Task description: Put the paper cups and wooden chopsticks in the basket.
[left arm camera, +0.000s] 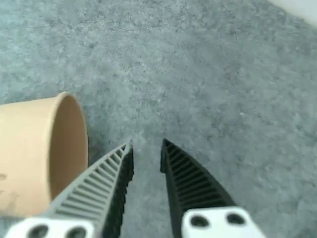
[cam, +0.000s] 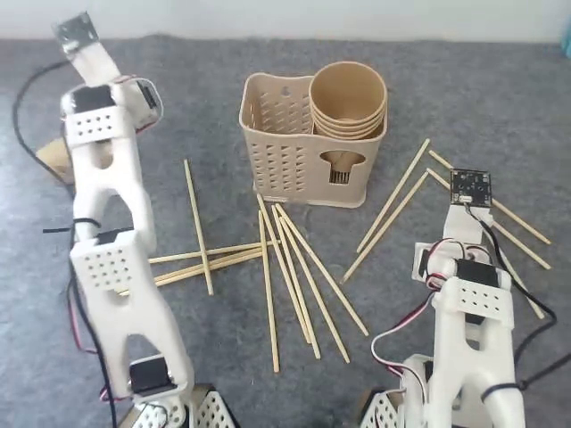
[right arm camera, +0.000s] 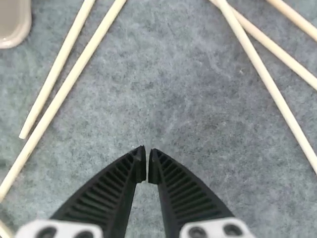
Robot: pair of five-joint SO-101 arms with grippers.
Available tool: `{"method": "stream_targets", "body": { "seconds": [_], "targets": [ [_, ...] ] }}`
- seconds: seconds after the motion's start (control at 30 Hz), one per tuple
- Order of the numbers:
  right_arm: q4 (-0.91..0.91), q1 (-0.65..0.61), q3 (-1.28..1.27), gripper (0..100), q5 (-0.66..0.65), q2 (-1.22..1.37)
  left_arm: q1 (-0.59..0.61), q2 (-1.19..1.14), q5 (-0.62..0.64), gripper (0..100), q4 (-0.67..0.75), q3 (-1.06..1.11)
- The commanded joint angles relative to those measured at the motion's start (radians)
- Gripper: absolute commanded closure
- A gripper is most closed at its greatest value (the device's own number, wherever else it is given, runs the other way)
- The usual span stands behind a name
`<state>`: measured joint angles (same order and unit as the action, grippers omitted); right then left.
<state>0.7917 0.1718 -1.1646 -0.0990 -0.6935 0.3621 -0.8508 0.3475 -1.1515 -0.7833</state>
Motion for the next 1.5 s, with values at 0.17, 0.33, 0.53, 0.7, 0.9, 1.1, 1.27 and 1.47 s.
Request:
{"method": "stream_targets", "body": {
  "seconds": [0.17,0.33,0.53,0.7,0.9,1.1,1.27,1.47],
  "targets": [
    [-0.018,-0.013,0.008,96.1,-0.015,-0.036,0.106,-0.006,-0.003,93,-0.031,-0.102],
    [-0.018,-0.013,0.008,96.1,-0.015,-0.038,0.181,-0.017,-0.008,93,-0.164,-0.211],
    [-0.018,-0.013,0.009,96.1,-0.015,-0.038,0.264,-0.006,-0.009,93,-0.196,-0.216],
    [-0.018,-0.01,0.009,96.1,-0.017,-0.038,0.328,-0.008,-0.009,93,-0.181,-0.216],
    [-0.018,-0.012,0.009,96.1,-0.017,-0.036,0.347,0.005,-0.009,93,-0.238,-0.246],
    [-0.018,-0.012,0.009,96.1,-0.017,-0.035,0.321,0.032,-0.097,93,-0.451,-0.447],
    [-0.016,-0.012,0.008,96.1,-0.017,-0.035,0.354,0.026,-0.144,93,-0.605,-0.654],
    [-0.016,-0.012,0.008,96.1,-0.017,-0.035,0.413,0.006,-0.18,76,-0.601,-0.661]
  ]
}}
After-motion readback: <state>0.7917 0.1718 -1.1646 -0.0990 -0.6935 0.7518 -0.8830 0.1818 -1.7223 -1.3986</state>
